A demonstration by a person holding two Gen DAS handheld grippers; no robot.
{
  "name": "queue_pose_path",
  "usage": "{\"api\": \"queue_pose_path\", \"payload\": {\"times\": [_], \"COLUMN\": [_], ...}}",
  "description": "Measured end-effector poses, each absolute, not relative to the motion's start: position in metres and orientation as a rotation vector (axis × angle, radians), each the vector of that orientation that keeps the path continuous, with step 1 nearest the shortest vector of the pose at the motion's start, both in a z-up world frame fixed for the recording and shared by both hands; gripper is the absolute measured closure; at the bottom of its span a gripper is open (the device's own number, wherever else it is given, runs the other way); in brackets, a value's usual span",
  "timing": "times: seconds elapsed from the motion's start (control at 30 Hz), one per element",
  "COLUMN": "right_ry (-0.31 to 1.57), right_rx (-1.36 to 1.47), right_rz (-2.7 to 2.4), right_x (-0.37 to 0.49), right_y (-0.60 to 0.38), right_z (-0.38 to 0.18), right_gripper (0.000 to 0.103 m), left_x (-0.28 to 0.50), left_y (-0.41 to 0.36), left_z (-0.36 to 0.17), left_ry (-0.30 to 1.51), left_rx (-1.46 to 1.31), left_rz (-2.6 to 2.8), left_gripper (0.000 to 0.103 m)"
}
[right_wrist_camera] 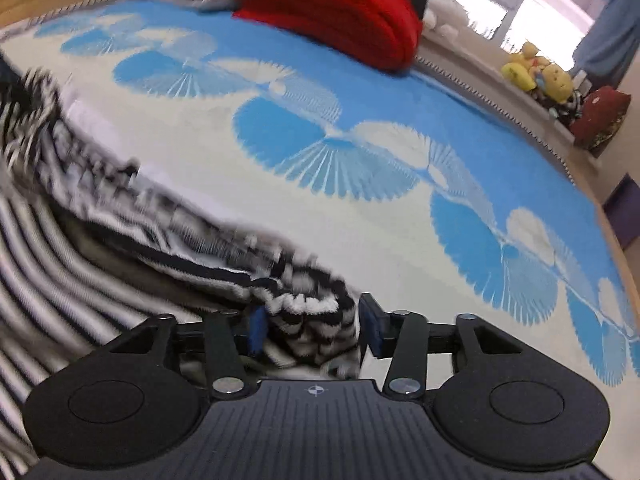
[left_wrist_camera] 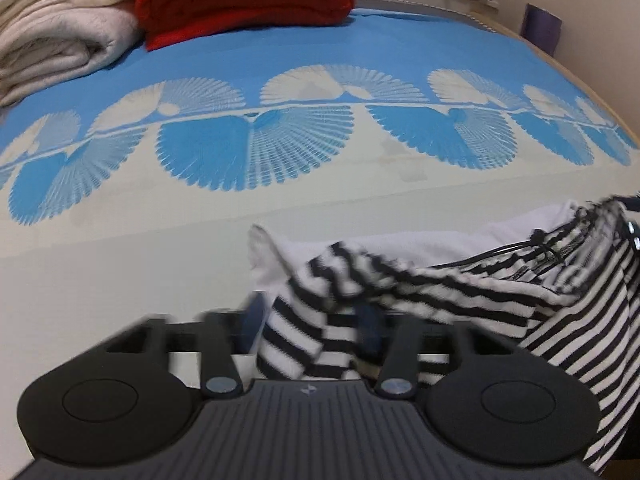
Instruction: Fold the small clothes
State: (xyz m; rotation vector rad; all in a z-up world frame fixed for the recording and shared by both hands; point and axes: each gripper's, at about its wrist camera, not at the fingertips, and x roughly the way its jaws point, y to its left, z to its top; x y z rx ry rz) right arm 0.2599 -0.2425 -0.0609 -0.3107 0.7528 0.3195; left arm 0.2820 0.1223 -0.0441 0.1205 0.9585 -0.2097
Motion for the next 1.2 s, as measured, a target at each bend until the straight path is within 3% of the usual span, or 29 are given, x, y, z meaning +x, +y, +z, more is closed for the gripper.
{"api": "queue_pose_path", "payload": {"times": [0.03,0.13,0.27,0.47,0.6,0.67,0.77,0.8,0.87,0.93,1.2], "right_ry": [0.743,0.671,0.574,0.841,0.707,0.754,1.017,1.004,0.942,0.912,0.995], "right_rx": [-0.258,-0.089,0.02,-0.117,-0.056,-0.069,-0.107,-0.126,-0.117,-0.011,0.369], "right_rz": [0.326,0.28,0.18,0.135,0.113,0.09,0.088,0.084,0.071,0.068,0.073], "right_x": [0.266,0.279,0.294,0.335,0.34,0.348,0.36,0.354,0.346,0.334,0.243], "right_y": [-0.246,-0.262,-0.268,-0.237,-0.232,-0.23,-0.223,-0.222,-0.228,-0.246,-0.328], "right_z": [-0.056,-0.033,-0.015,-0.067,-0.049,-0.058,-0.097,-0.095,-0.075,-0.054,-0.016], "right_gripper": [0.078,0.085,0.085,0.085,0.085,0.083,0.077,0.076,0.065,0.056,0.052], "left_x": [0.284,0.293,0.305,0.343,0.346,0.35,0.36,0.358,0.35,0.337,0.257], "left_y": [0.123,0.134,0.153,0.136,0.144,0.143,0.137,0.136,0.141,0.155,0.211], "left_z": [-0.042,-0.026,-0.009,-0.055,-0.042,-0.049,-0.08,-0.08,-0.061,-0.042,-0.002], "left_ry": [0.957,0.858,0.735,0.938,0.84,0.866,1.077,1.096,1.022,0.971,1.082], "left_rx": [0.112,0.061,-0.068,0.026,-0.017,-0.017,0.009,0.018,0.028,-0.057,-0.308], "left_rz": [-0.228,-0.157,-0.061,0.0,0.04,0.039,-0.005,-0.012,-0.001,-0.008,-0.096], "left_gripper": [0.1,0.1,0.1,0.1,0.1,0.1,0.089,0.089,0.072,0.063,0.063]}}
